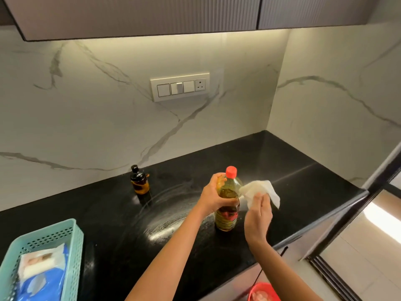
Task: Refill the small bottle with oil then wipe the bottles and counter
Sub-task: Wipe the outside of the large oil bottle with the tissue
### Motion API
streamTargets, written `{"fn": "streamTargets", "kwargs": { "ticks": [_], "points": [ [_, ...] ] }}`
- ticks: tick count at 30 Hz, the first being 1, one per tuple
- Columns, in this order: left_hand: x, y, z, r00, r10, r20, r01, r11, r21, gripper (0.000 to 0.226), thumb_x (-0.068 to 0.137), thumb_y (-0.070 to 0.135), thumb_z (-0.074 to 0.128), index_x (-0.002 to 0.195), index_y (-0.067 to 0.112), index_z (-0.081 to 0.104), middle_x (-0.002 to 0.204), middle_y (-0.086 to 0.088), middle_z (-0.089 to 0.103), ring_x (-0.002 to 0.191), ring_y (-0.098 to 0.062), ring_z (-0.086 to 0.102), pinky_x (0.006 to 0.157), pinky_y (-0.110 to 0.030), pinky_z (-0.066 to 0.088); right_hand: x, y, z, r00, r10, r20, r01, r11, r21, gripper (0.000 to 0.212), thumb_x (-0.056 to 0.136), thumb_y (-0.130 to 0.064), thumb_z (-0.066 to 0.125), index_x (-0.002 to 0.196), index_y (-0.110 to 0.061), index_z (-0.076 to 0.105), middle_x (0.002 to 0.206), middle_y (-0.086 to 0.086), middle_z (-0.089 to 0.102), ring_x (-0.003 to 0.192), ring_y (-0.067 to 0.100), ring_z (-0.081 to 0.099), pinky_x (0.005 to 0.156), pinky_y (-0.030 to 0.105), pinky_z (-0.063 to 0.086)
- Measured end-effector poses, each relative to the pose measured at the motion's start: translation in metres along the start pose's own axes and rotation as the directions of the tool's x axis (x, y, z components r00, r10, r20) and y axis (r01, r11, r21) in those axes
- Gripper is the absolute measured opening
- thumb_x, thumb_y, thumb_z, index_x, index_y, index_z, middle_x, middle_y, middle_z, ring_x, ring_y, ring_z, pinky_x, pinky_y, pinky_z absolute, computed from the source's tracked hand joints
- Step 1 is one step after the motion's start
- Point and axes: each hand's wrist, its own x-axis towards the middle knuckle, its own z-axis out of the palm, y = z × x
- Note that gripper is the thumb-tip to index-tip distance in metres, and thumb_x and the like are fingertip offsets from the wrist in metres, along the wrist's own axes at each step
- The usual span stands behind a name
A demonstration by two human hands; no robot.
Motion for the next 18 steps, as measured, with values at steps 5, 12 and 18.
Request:
{"fn": "streamTargets", "kwargs": {
  "ticks": [5, 12, 18],
  "points": [
    [-0.006, -0.001, 0.018, 0.987, 0.021, -0.159, -0.031, 0.998, -0.059, 0.073, 0.059, 0.023, 0.086, 0.116, 0.027, 0.042, 0.102, 0.011, 0.063, 0.096, -0.004, 0.062, 0.081, -0.024, 0.053, 0.014, 0.019, 0.012, 0.898, -0.053, 0.437, 0.175, 0.954, -0.244, 0.033, 0.099, -0.034, 0.033, 0.109, -0.009, 0.052, 0.101, 0.006, 0.063, 0.093, 0.02, 0.06, 0.082, 0.035, 0.049],
    [-0.013, -0.009, 0.022, 0.947, 0.002, -0.32, -0.029, 0.997, -0.078, 0.078, 0.05, 0.032, 0.091, 0.114, 0.023, 0.048, 0.099, 0.009, 0.067, 0.091, 0.001, 0.065, 0.076, -0.017, 0.054, 0.035, 0.022, 0.024, 0.837, 0.014, 0.547, 0.092, 0.982, -0.166, 0.06, 0.088, -0.062, 0.021, 0.119, -0.015, 0.041, 0.115, 0.003, 0.05, 0.114, 0.02, 0.051, 0.1, 0.04, 0.045],
    [-0.022, -0.01, 0.003, 0.907, 0.017, -0.42, -0.035, 0.999, -0.036, 0.078, 0.051, 0.026, 0.091, 0.115, 0.032, 0.046, 0.102, 0.02, 0.061, 0.094, 0.017, 0.057, 0.075, -0.001, 0.044, 0.026, 0.051, 0.024, 0.736, 0.248, 0.63, -0.225, 0.967, -0.118, 0.041, 0.1, -0.039, 0.022, 0.125, -0.022, 0.05, 0.119, 0.004, 0.06, 0.109, 0.01, 0.058, 0.079, 0.017, 0.047]
  ]
}}
